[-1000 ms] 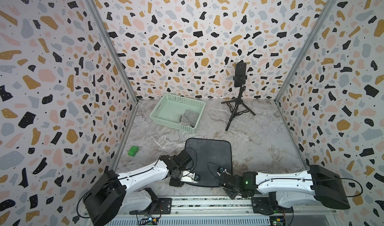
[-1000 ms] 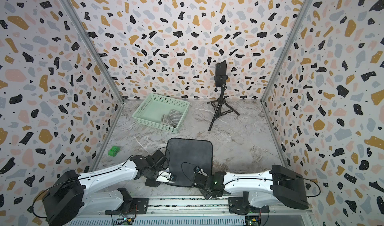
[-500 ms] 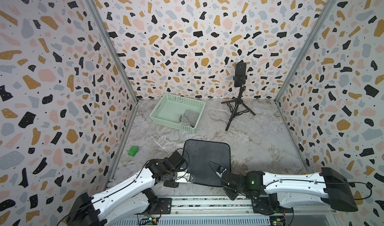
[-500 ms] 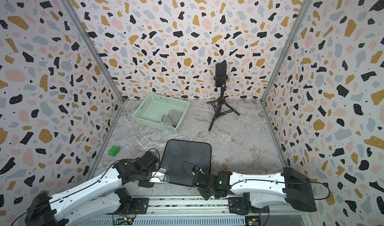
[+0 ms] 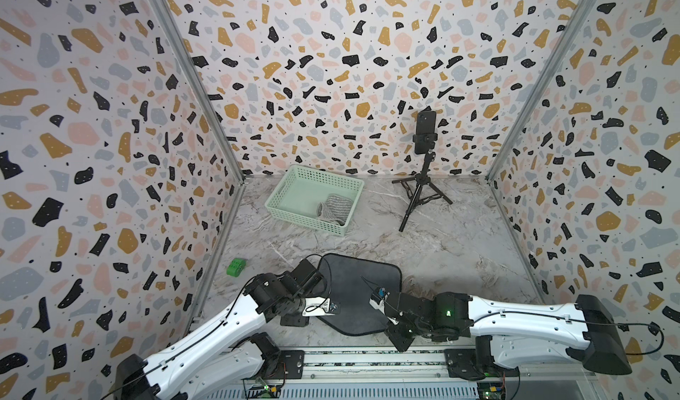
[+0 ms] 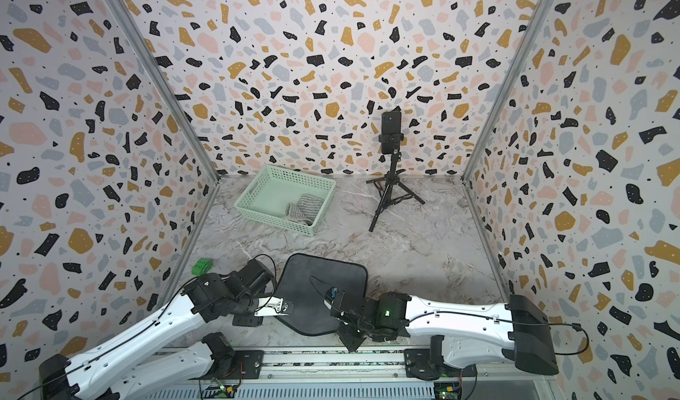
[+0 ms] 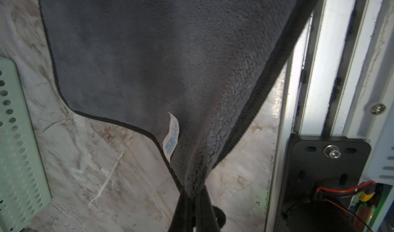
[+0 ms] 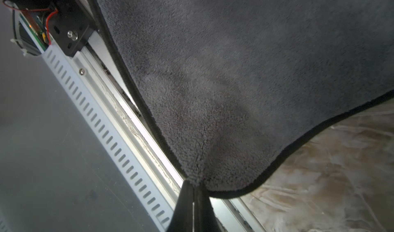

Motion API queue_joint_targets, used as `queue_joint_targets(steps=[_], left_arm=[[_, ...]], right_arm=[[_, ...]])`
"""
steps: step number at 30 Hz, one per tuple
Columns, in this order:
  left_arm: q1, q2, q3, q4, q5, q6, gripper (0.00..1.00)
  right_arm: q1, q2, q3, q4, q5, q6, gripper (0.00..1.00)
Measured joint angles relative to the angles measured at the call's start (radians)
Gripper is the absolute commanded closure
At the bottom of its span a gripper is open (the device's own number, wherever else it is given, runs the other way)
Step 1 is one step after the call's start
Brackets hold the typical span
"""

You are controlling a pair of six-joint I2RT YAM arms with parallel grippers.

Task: Fold the square dishcloth
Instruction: Fold the cleaning item at the center of the board.

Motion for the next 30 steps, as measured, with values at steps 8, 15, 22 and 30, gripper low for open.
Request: queue_joint_targets(steps=[8,15,22,30], left_arm=[[0.141,0.220,0.120,0.110,0.006,0.042,1.00],[0.197,0.418,0.170,0.237,-0.003,0.053,1.00],[0.216,0.543,0.214,0.355,-0.028,0.044,1.00],[0.269,0.631,0.232,0.438,-0.046,0.034,1.00]], right_arm=[[-0.224,0.061,0.027,-0.039,-0.069,-0.091,1.00],[-0.347,0.155,0.082,-0.050,-0.098,-0.158,1.00],[-0.418,0.255,0.126,-0.053,-0.097,-0.203,1.00],[-0.484,0.332,0.176,-0.027,-0.095,-0.235,1.00]])
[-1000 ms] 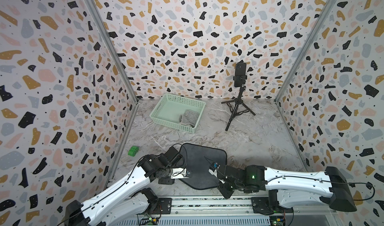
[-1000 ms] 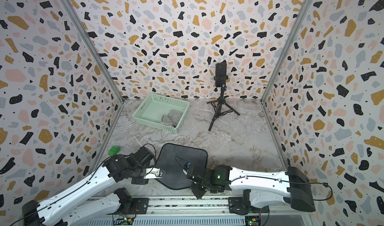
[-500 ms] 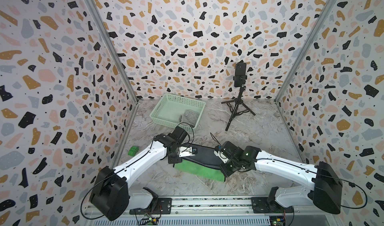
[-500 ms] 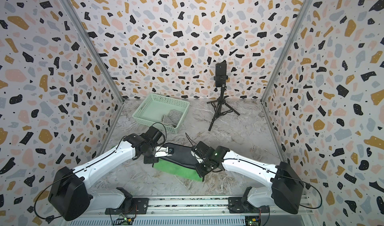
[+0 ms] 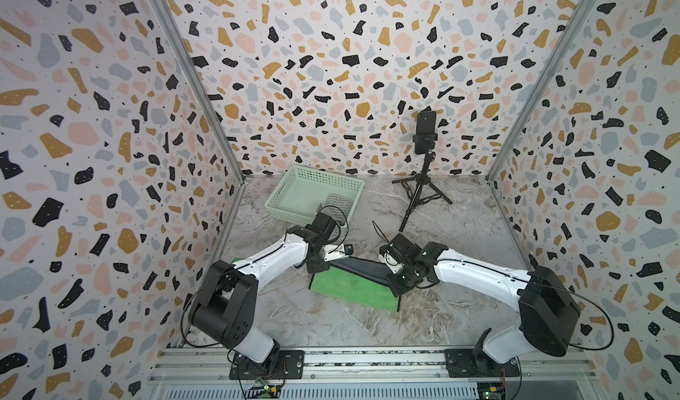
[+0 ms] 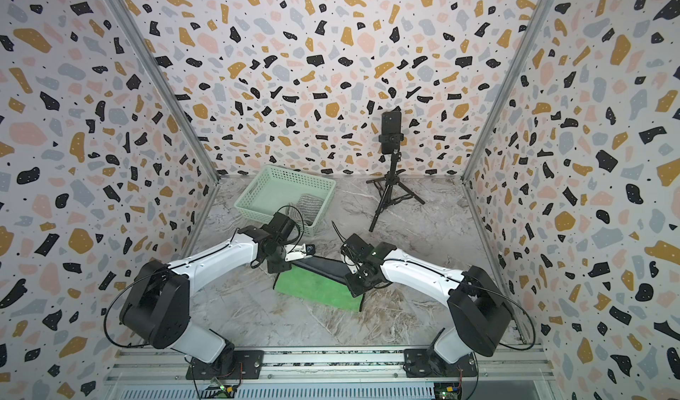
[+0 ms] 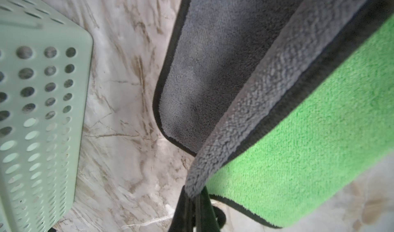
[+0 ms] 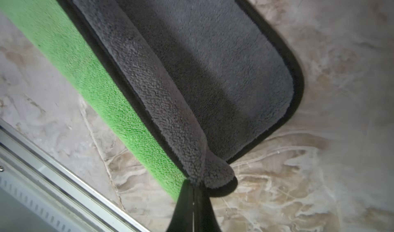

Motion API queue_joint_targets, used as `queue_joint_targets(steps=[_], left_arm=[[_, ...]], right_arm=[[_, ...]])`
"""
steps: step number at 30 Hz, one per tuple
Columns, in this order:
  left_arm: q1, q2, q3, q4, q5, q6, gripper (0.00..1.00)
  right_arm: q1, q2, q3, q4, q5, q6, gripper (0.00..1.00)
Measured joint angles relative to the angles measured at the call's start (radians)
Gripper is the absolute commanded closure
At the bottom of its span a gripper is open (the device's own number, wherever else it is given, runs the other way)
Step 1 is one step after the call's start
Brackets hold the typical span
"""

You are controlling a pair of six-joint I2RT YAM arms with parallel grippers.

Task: Fold the square dishcloth
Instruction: Fold the cleaning item at the center of the board.

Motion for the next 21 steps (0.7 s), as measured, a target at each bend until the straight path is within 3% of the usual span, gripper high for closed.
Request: queue_joint_targets(steps=[5,7,9,10,13,18,21], left_arm=[[0.016,0.025,0.001,0.048,-0.011,-0.011,1.00],[0.017,0.043,0.001,0.075,-0.018,-0.017,1.00],[0.018,0.063,0.001,0.101,-0.025,-0.026,0.76],[0.018,0.074,0.001,0.117,-0.035,-0.029,0.62],[0.022,0.090,0.000,0.175,-0.071,-0.047,0.30],[0.032,0.058,-0.002,0.253,-0.110,-0.084,0.24],[0.036,0.003,-0.002,0.248,-0.117,-0.098,0.25]], right_arm=[[-0.027,0.037,0.023,0.020,0.012,-0.005,1.00],[-0.042,0.058,0.031,0.030,0.027,-0.004,0.92],[-0.056,0.076,0.032,0.044,0.047,0.002,0.70],[-0.063,0.085,0.032,0.050,0.060,0.004,0.63],[-0.074,0.108,0.032,0.066,0.125,0.000,0.59],[-0.077,0.094,0.030,0.091,0.265,0.008,0.62],[-0.075,0.033,0.002,0.128,0.289,0.018,0.66]])
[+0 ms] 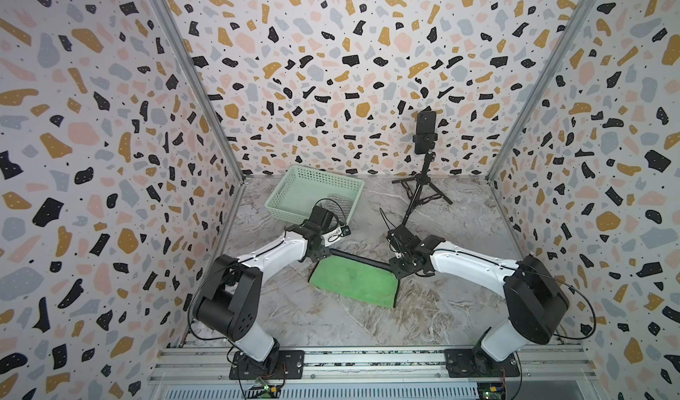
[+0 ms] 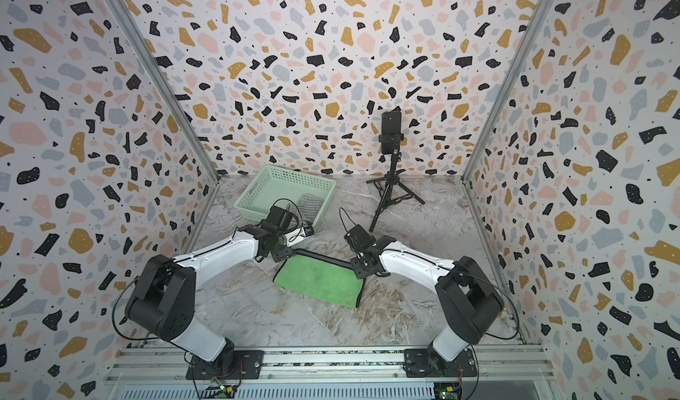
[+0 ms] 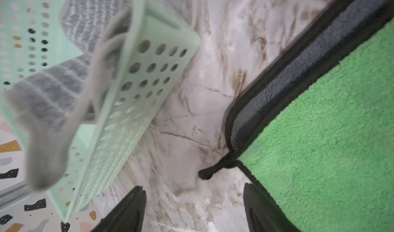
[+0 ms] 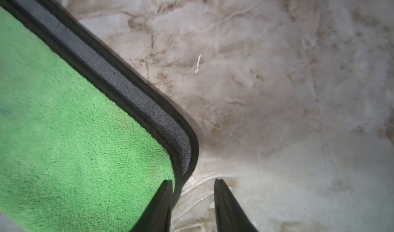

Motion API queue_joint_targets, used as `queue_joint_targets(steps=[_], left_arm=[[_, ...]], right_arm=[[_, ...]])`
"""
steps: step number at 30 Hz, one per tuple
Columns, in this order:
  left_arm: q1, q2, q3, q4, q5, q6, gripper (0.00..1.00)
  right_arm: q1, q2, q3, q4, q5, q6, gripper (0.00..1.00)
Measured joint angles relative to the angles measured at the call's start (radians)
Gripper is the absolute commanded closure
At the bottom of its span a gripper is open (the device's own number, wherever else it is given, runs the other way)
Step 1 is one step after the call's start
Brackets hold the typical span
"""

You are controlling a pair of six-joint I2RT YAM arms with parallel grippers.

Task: Fold the square dishcloth
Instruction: Fold the cleaning item at the center of the board, then adjust the cleaning item at the center of the board.

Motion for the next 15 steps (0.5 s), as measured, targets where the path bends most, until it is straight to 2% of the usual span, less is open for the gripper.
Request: queue_joint_targets(steps=[2,4,9,12,15], left_arm=[[0.001,-0.045,-0.005,-0.016,0.013,-0.005,0.29],[0.000,-0.091,-0.025,-0.034,0.035,-0.008,0.32],[-0.011,-0.145,-0.116,-0.078,0.103,-0.008,0.36],[-0.023,-0.127,-0.171,-0.082,0.111,-0.008,0.38],[-0.029,-0.085,-0.207,-0.071,0.101,-0.007,0.38]], right_arm=[[0.000,-0.053,-0.039,0.047,-0.052,0.002,0.70],[0.002,-0.080,-0.068,0.090,-0.137,0.006,0.78],[0.009,-0.005,-0.075,0.181,-0.310,0.034,0.90],[0.006,0.058,-0.078,0.207,-0.341,0.050,0.98],[0.005,0.100,-0.100,0.215,-0.330,0.067,1.00]])
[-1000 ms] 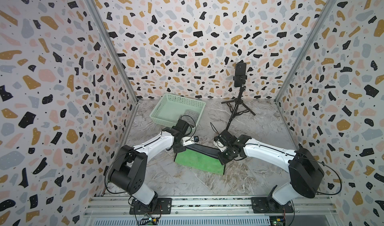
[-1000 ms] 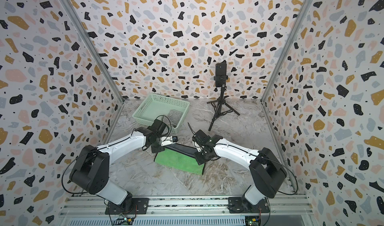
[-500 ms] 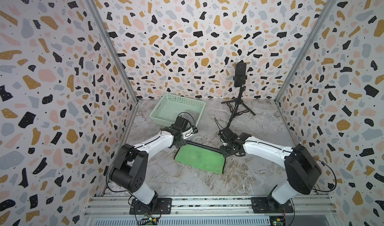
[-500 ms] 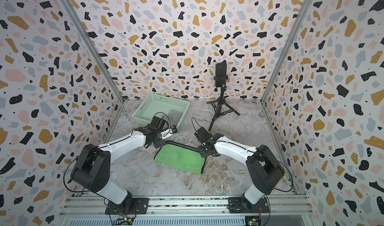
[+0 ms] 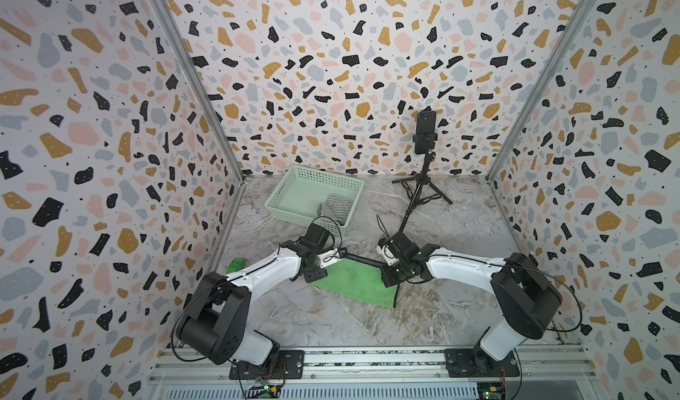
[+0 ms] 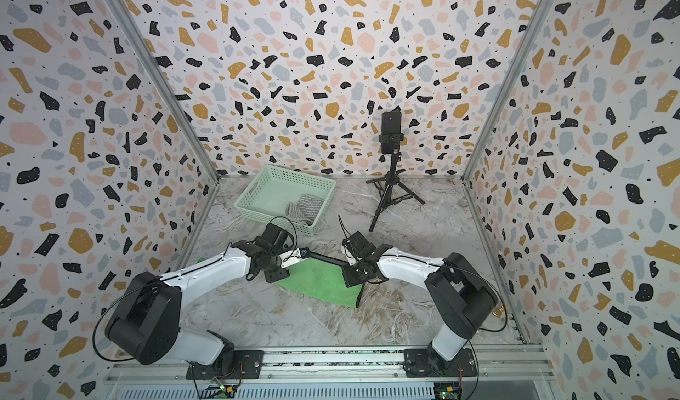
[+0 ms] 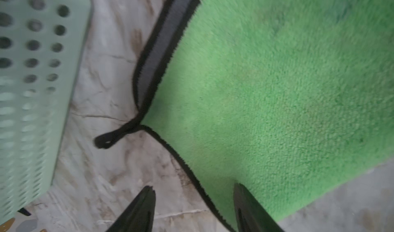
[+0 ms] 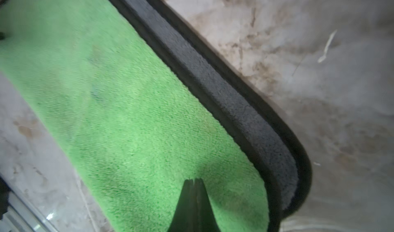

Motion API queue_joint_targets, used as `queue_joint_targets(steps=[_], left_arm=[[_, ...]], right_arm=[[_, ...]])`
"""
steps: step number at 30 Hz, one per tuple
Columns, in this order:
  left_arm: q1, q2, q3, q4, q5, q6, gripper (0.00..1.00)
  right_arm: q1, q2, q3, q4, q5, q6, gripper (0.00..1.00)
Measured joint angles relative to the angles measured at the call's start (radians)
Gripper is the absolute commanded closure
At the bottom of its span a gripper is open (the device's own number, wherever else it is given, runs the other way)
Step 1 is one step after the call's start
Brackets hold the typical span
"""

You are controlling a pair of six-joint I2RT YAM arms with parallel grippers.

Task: Fold the square dishcloth
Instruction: Adjust the cleaning item at the center of the board.

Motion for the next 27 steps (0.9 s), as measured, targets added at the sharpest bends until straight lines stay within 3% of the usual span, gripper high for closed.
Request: queue_joint_targets(steps=[9,12,16,21,27], left_arm=[[-0.005,0.049,-0.027,0.092,-0.063,0.016,0.38],[-0.005,0.050,-0.027,0.094,-0.068,0.016,0.38],[-0.006,0.050,-0.027,0.095,-0.069,0.015,0.38],[-0.023,0.060,-0.020,0.099,-0.082,0.014,0.38],[-0.051,0.089,0.007,0.106,-0.105,0.013,0.38]], right_arm=[[0.090,-0.178,-0.121,-0.001,0.140,0.021,0.99],[0.129,-0.232,-0.139,0.030,0.097,0.033,0.99],[0.156,-0.198,-0.197,0.102,0.010,0.062,1.00],[0.154,-0.174,-0.264,0.175,-0.023,0.100,1.00],[0.200,-0.255,-0.354,0.235,-0.031,0.170,1.00]])
